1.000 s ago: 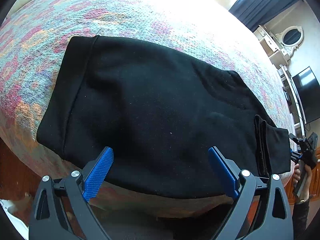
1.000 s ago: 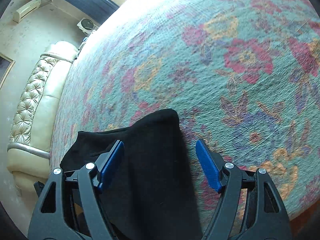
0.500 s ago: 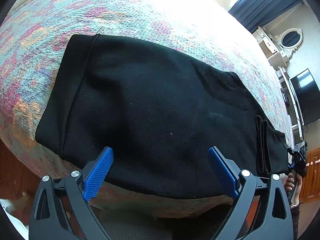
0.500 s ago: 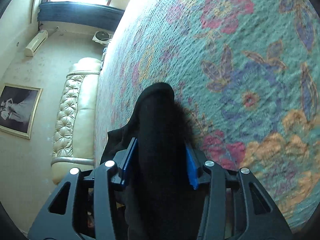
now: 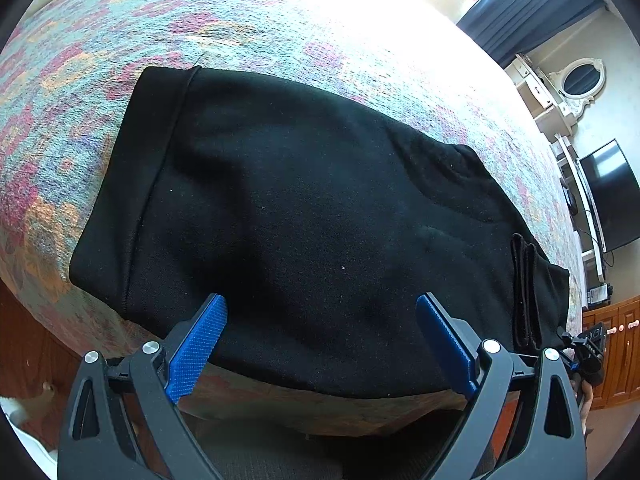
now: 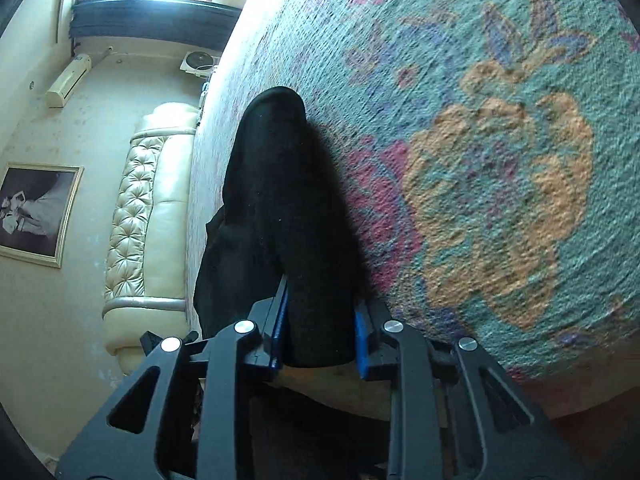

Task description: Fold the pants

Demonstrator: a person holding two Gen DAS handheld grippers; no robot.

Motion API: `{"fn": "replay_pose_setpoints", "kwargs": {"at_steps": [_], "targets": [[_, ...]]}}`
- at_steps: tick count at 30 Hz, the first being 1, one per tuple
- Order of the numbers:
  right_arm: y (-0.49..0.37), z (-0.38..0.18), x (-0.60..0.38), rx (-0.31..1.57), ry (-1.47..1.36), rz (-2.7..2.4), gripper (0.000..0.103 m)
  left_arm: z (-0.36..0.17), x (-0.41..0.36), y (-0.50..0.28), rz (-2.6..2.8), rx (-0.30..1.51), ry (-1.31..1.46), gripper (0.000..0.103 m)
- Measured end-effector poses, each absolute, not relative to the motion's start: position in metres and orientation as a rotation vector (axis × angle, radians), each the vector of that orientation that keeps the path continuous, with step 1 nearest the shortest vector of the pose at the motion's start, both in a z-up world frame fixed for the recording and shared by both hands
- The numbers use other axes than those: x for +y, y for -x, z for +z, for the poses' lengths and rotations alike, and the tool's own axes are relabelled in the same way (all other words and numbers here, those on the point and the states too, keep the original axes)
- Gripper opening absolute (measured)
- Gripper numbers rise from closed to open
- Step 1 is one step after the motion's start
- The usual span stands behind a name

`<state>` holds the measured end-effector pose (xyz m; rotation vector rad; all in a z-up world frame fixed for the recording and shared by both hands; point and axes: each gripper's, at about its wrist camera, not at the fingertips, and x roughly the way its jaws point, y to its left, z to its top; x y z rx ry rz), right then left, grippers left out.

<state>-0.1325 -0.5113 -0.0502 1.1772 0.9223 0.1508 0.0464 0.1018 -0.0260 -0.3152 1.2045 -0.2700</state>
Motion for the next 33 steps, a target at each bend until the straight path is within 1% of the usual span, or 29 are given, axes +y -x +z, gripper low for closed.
{"fn": "replay_pose_setpoints", "kwargs": {"at_steps": [2, 3, 4, 5, 7, 8, 11, 12, 13, 17, 20, 24, 30, 33], "targets": [[0.131, -0.049, -0.509, 0.919, -1.177, 0.125, 0.025, -0.027, 0.102, -0.047, -0.273, 1.204, 0.314, 0.094], [0.13, -0.043, -0.506, 0.925, -1.152, 0.11, 0.028, -0.027, 0.102, -0.048, -0.278, 1.206, 0.311, 0.094], [0.129, -0.036, -0.502, 0.925, -1.124, 0.096, 0.033, -0.026, 0.102, -0.048, -0.288, 1.208, 0.304, 0.094], [0.13, -0.024, -0.499, 0.918, -1.076, 0.067, 0.036, -0.024, 0.104, -0.047, -0.305, 1.206, 0.301, 0.094], [0.132, 0.0, -0.491, 0.907, -0.97, -0.015, 0.061, -0.016, 0.113, -0.045, -0.343, 1.182, 0.322, 0.094], [0.133, 0.013, -0.486, 0.889, -0.926, -0.05, 0.064, -0.011, 0.121, -0.043, -0.364, 1.162, 0.344, 0.094], [0.134, 0.043, -0.468, 0.843, -0.848, -0.064, 0.065, 0.004, 0.158, -0.042, -0.429, 1.087, 0.422, 0.094], [0.133, 0.051, -0.46, 0.831, -0.827, -0.067, 0.069, 0.005, 0.172, -0.042, -0.429, 1.072, 0.443, 0.094], [0.131, 0.057, -0.452, 0.823, -0.817, -0.067, 0.076, 0.003, 0.187, -0.044, -0.428, 1.064, 0.477, 0.094], [0.11, 0.064, -0.408, 0.834, -0.837, 0.02, 0.077, -0.017, 0.237, -0.055, -0.401, 1.059, 0.617, 0.094], [0.097, 0.059, -0.378, 0.885, -0.835, 0.09, 0.077, -0.038, 0.253, -0.069, -0.42, 1.085, 0.689, 0.094], [0.088, 0.048, -0.35, 0.947, -0.815, 0.135, 0.077, -0.055, 0.251, -0.089, -0.458, 1.106, 0.697, 0.094], [0.091, 0.033, -0.342, 0.988, -0.816, 0.151, 0.077, -0.06, 0.245, -0.105, -0.598, 1.089, 0.753, 0.094], [0.09, 0.033, -0.341, 0.986, -0.807, 0.156, 0.077, -0.06, 0.236, -0.106, -0.638, 1.095, 0.694, 0.094]]}}
